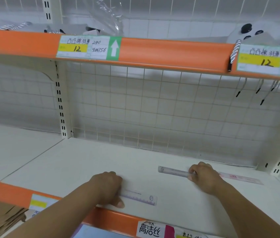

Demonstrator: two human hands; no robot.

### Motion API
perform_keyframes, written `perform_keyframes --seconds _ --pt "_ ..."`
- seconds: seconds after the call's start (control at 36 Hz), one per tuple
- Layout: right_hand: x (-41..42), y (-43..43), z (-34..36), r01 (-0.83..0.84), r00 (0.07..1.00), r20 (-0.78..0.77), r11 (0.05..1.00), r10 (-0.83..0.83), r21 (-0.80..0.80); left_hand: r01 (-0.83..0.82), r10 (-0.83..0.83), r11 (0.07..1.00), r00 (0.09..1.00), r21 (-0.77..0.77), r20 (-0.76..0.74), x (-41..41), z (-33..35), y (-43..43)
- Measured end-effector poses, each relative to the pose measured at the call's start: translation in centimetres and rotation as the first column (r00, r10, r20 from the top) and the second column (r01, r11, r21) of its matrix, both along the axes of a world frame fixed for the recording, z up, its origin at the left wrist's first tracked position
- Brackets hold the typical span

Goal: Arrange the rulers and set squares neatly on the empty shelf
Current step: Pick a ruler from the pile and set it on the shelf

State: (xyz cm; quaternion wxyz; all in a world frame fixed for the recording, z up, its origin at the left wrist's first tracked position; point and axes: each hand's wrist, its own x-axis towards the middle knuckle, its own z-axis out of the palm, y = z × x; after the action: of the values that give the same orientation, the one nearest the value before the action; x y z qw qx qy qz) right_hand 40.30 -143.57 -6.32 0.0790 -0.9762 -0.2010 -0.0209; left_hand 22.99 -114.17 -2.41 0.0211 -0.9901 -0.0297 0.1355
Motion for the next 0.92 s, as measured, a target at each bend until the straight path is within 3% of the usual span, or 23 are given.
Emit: perform_keyframes --seconds 0.64,0.92 --pt "0.8 2.2 -0.2 -0.054 0.992 0.106 0.983 0.073 -0.176 0.006 -0.006 1.0 1.0 0.006 -0.003 0.1 0.1 0.0" --pt "1.7 3.0 -1.0 -0.03 0.993 0.109 0.993 0.042 -0.111 -0.001 0.001 1.0 1.0 0.002 -0.003 0.2 0.1 0.0"
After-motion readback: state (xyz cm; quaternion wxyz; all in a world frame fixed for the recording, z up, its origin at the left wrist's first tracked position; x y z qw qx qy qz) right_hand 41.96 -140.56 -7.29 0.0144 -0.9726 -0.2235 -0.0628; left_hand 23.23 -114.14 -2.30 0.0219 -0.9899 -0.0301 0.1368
